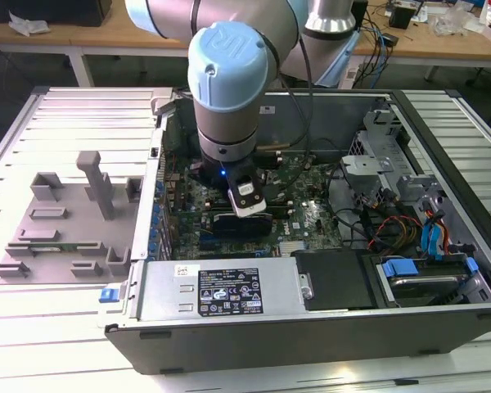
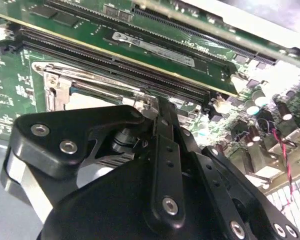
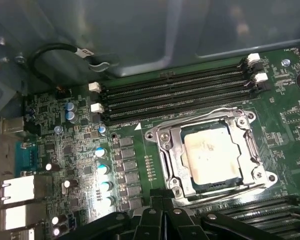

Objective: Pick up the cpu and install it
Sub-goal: 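Install the second cpu locking lever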

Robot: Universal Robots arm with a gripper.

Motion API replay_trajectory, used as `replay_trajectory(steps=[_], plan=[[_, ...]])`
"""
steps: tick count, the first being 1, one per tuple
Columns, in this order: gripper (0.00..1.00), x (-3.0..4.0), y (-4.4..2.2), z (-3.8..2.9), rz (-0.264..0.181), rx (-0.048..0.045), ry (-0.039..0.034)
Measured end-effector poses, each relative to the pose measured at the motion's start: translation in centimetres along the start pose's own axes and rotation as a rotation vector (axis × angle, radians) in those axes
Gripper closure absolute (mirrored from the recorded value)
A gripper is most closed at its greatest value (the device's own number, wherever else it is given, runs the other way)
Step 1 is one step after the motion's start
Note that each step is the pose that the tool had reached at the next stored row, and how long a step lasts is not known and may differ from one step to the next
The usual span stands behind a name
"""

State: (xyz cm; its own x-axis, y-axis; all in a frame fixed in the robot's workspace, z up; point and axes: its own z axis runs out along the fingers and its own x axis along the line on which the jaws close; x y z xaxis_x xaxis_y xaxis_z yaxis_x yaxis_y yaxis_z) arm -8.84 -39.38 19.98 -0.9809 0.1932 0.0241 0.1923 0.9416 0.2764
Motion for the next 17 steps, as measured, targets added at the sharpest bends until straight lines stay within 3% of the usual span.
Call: replay_trajectory(steps=[2, 3, 5, 8, 9, 12, 14, 15, 17], plan=[[0.89, 0.0, 0.48, -1.64, 0.001, 0.0087, -0.0017], [0.89, -0.06, 0.79, -2.0, 0.002, 0.0201, -0.0045], [0.89, -0.49, 1.44, -1.82, 0.002, 0.0334, -0.0072], [0.89, -1.93, 2.21, -1.64, 0.003, 0.0392, -0.0087], [0.89, -2.42, 2.78, -1.49, 0.003, 0.0399, -0.0086], [0.89, -2.83, 4.27, -1.07, 0.003, 0.0428, -0.0092], [0.89, -3.67, 4.54, -1.01, 0.003, 0.0523, -0.0103], [0.89, -4.1, 4.66, -1.0, 0.004, 0.0618, -0.01], [0.89, -4.18, 4.94, -1.85, 0.004, 0.0739, -0.0116]])
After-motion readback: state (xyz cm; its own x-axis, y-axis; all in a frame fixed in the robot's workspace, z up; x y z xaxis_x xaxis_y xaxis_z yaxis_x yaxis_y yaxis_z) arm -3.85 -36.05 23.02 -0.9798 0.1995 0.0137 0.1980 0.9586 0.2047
